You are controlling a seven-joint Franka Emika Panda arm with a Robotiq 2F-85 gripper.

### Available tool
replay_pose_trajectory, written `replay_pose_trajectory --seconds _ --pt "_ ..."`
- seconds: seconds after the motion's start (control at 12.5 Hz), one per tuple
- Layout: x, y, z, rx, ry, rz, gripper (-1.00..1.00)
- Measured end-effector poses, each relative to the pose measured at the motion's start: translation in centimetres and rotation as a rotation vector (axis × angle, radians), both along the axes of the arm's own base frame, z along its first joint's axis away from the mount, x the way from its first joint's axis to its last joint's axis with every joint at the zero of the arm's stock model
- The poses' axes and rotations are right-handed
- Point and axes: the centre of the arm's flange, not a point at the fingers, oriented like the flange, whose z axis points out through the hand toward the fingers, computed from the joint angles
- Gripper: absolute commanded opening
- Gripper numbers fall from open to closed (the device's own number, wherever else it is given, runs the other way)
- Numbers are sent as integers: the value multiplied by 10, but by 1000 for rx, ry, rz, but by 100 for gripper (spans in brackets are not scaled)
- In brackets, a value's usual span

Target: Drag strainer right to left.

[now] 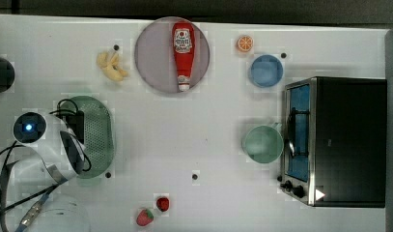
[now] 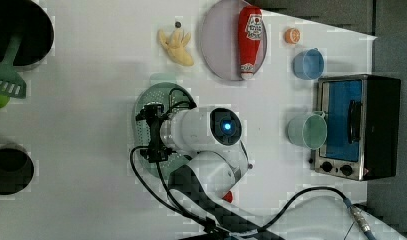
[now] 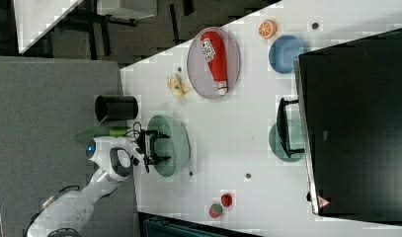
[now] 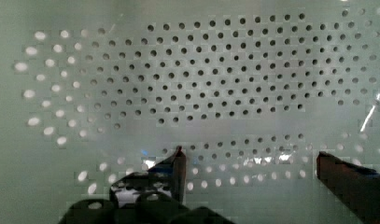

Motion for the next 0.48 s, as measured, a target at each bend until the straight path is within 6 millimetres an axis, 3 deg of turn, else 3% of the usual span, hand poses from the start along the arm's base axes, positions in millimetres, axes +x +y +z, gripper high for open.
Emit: replay_pose_trajectory --seconds 0.48 --pt "-2 27 4 20 -9 -20 100"
